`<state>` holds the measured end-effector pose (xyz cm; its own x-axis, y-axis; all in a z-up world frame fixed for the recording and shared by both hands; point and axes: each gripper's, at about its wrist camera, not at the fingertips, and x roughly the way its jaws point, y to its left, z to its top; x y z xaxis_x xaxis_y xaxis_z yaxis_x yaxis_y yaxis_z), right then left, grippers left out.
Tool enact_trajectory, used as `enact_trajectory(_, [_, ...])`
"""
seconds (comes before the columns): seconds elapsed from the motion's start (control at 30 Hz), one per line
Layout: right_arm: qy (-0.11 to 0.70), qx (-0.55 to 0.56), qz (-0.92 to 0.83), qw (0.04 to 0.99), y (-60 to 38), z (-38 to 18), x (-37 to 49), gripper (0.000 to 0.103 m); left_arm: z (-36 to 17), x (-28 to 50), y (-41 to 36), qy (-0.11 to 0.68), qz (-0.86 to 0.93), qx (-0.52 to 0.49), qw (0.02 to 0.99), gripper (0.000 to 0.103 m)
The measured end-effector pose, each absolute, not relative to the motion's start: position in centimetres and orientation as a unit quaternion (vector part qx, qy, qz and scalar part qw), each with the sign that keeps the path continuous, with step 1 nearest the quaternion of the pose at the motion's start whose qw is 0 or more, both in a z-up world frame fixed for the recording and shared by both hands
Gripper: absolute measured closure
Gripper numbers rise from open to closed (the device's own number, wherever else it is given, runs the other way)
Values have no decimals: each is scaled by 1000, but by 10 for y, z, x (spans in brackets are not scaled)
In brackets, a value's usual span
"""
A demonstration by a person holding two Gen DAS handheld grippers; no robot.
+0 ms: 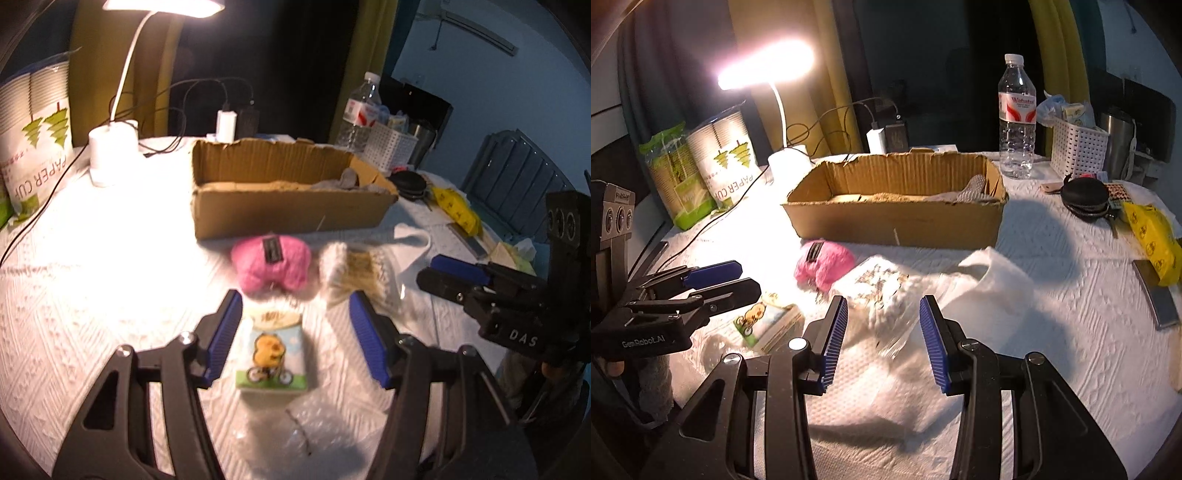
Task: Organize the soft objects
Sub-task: 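Move the left tool to the bubble-wrap bundle while the right tool moves to the white towel, then grasp the bubble-wrap bundle with the left tool while the right tool grasps the white towel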
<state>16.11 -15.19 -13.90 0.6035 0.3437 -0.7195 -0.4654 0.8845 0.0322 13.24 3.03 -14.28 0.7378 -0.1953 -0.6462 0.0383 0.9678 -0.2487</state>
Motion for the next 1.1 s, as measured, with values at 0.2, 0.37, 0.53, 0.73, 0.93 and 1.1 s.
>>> enact_trajectory(0.2, [382, -82, 222, 893, -155, -140, 149, 60, -150, 117, 28, 362, -61, -100, 925, 41])
enact_trajectory(0.37, [386, -83, 219, 892, -158, -144, 142, 60, -159, 104, 27, 372, -57, -100, 921, 41])
enact_trajectory(0.53, [396, -81, 220, 888, -157, -151, 137, 60, -171, 95, 28, 387, -49, -101, 915, 41])
enact_trajectory(0.73, [422, -92, 238, 870, -143, -166, 133, 54, -179, 86, 25, 398, -57, -104, 910, 41])
enact_trajectory(0.93, [452, -113, 248, 849, -127, -187, 135, 52, -179, 84, 24, 401, -51, -102, 909, 41])
enact_trajectory(1.1, [448, -130, 253, 847, -116, -194, 132, 40, -184, 85, 25, 408, -49, -105, 906, 14])
